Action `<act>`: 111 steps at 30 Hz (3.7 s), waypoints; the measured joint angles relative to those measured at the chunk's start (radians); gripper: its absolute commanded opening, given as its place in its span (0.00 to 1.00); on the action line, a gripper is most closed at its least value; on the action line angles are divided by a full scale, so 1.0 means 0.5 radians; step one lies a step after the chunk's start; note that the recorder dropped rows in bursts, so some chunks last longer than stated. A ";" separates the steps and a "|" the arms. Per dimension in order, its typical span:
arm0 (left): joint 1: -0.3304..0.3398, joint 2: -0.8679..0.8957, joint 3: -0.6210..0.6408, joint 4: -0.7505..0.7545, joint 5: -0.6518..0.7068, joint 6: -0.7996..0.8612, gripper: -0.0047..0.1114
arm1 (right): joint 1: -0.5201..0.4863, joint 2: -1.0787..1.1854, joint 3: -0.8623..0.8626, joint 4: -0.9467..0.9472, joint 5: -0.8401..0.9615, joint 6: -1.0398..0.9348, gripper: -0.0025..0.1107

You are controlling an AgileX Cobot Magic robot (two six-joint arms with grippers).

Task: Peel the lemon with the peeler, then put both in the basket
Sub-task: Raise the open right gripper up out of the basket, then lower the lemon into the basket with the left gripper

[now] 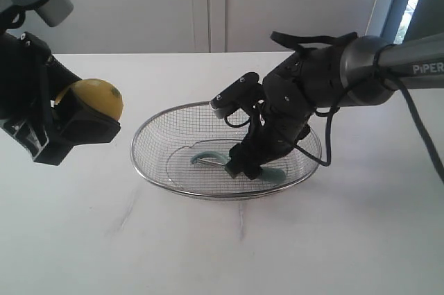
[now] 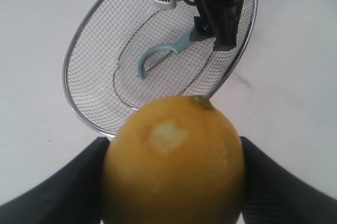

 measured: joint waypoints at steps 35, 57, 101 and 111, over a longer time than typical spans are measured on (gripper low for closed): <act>0.000 0.000 0.008 -0.104 0.146 0.000 0.04 | 0.000 -0.588 -0.109 0.012 0.965 0.114 0.02; 0.000 0.864 -0.412 -0.299 -0.306 0.116 0.04 | 0.000 -0.588 -0.109 0.015 0.822 0.118 0.02; -0.011 1.819 -0.997 0.320 -0.085 -0.508 0.66 | 0.000 -0.588 -0.109 0.015 0.703 0.118 0.02; -0.011 1.819 -1.006 0.297 -0.089 -0.515 0.85 | 0.000 -0.588 -0.109 0.015 0.705 0.118 0.02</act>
